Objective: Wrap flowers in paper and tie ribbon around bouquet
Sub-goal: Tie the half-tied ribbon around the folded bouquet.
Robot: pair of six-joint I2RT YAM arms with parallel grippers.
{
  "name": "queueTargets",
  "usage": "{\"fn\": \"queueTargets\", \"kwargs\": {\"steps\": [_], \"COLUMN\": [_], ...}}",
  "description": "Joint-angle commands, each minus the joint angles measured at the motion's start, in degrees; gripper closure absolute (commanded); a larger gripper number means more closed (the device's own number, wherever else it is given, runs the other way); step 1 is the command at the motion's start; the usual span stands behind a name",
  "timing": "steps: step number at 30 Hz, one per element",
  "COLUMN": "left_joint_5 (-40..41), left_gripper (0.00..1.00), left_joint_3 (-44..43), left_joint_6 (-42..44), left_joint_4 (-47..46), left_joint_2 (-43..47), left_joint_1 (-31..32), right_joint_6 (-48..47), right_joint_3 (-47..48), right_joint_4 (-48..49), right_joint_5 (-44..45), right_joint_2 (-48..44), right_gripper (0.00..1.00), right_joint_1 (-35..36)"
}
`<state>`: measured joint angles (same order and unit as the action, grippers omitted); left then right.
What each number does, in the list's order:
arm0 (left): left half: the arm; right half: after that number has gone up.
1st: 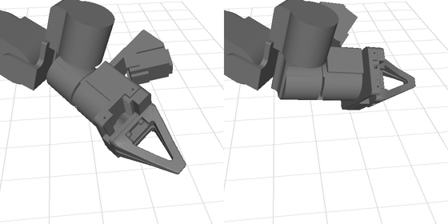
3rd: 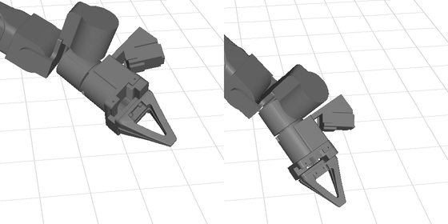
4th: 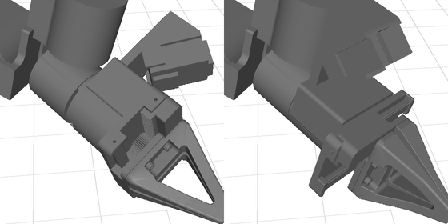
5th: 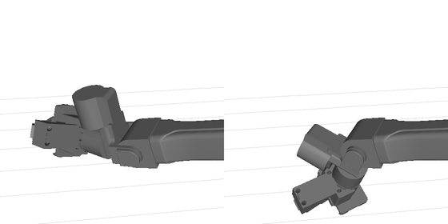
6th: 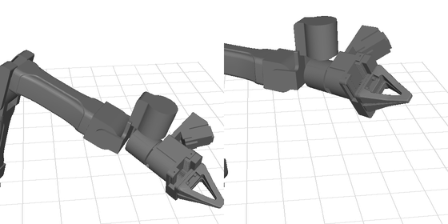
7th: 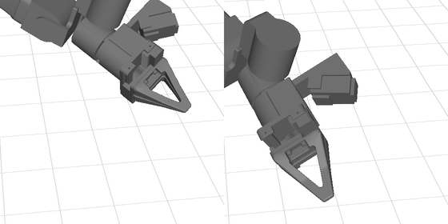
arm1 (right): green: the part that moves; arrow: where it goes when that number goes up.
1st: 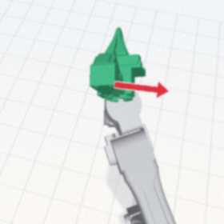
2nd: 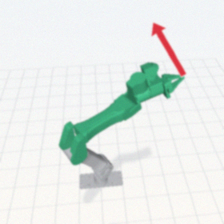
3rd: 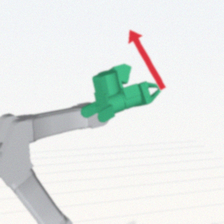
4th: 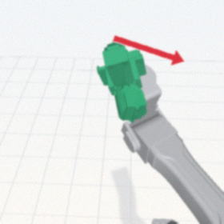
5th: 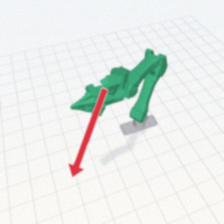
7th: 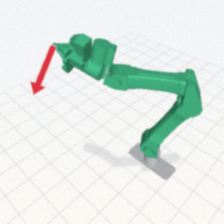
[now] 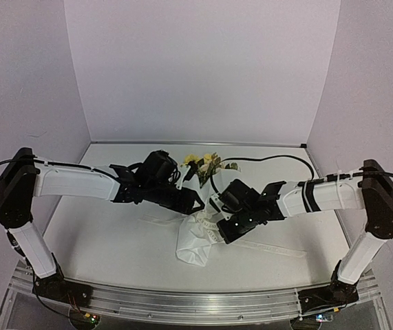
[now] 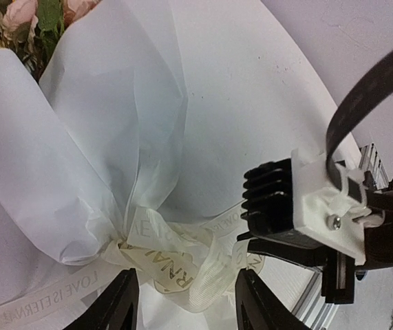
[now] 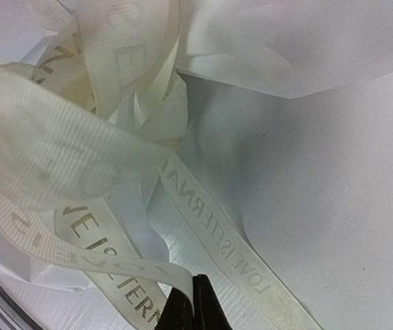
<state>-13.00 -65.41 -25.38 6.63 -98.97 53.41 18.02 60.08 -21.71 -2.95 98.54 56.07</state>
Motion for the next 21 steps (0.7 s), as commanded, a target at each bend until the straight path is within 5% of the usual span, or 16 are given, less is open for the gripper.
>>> {"fn": "queueTargets", "kwargs": {"steps": [1,7,21], "left_joint_5": [2.0,0.8,-5.0], "left_gripper": [0.51,0.6,0.62], "left_joint_3": [-3.4,-7.8,-16.2], "left_joint_6": [0.0,1.2,3.8], "left_joint_4": [0.3,5.5,12.3], "left_joint_2": [2.8,-1.5,-10.7], "left_joint_1": [-1.4,-2.6,-1.9], "right_joint_6": [-0.7,-0.7,-0.9], "right_joint_3": [2.2,2.1,1.8], "right_joint_4": [-0.3,-0.2,-0.1], "right_joint_5": [1.3,1.2,1.5], "right_joint_2": [0.6,0.5,0.2], "right_gripper": [1.0,1.0,1.0], "right_joint_1": [0.4,0.4,0.4]}}
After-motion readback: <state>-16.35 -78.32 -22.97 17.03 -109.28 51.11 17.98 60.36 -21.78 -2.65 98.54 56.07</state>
